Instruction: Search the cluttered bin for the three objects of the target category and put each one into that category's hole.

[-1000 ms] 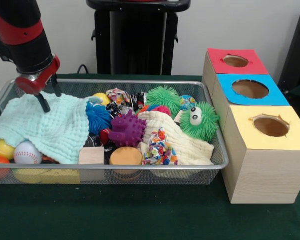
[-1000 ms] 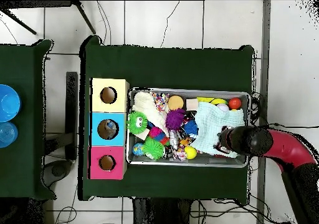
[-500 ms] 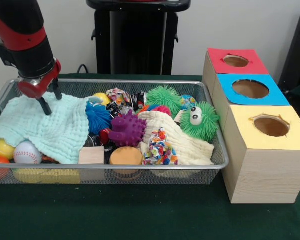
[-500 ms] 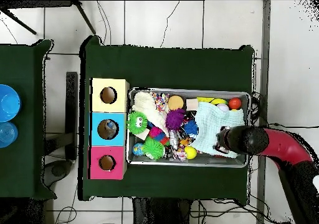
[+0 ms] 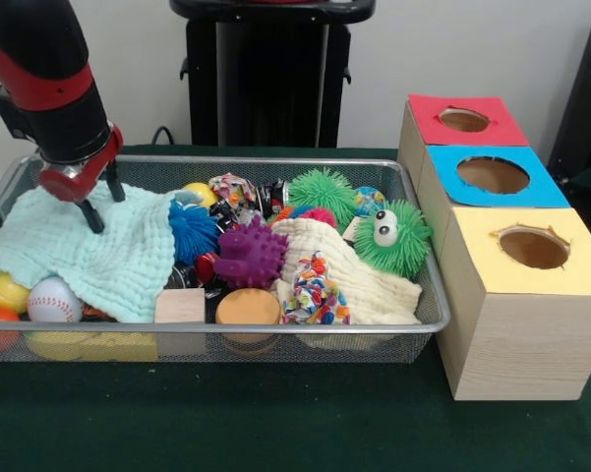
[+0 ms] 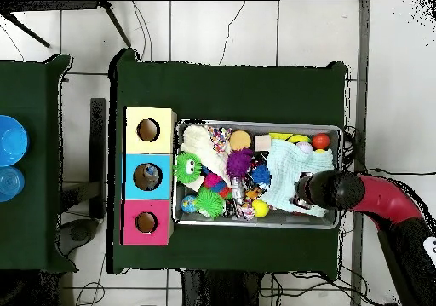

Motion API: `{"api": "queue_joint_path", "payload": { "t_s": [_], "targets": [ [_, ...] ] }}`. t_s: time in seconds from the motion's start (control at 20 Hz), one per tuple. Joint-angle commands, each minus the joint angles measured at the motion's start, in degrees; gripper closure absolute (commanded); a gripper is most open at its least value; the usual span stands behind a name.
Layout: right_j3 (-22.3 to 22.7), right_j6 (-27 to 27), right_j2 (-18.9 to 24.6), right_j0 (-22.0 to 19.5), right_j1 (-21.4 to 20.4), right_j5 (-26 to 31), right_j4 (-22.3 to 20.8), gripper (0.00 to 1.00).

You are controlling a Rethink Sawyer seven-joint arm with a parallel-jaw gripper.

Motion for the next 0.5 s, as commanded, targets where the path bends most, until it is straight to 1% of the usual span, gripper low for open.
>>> {"api": "queue_joint_path", "payload": {
  "t_s": [0.05,0.4,0.45,0.5],
  "targets": [
    [-5.32,1.34,-3.73,1.31,5.1,-1.75,-5.41,0.0],
    [-5.19,1.79,-4.8,2.06,5.41,-2.59,-6.23,0.0],
    [-5.18,1.68,-4.96,2.14,5.4,-2.68,-6.16,1.0],
    [-5.16,1.62,-4.9,2.05,5.44,-2.61,-6.03,1.0]
  ]
}}
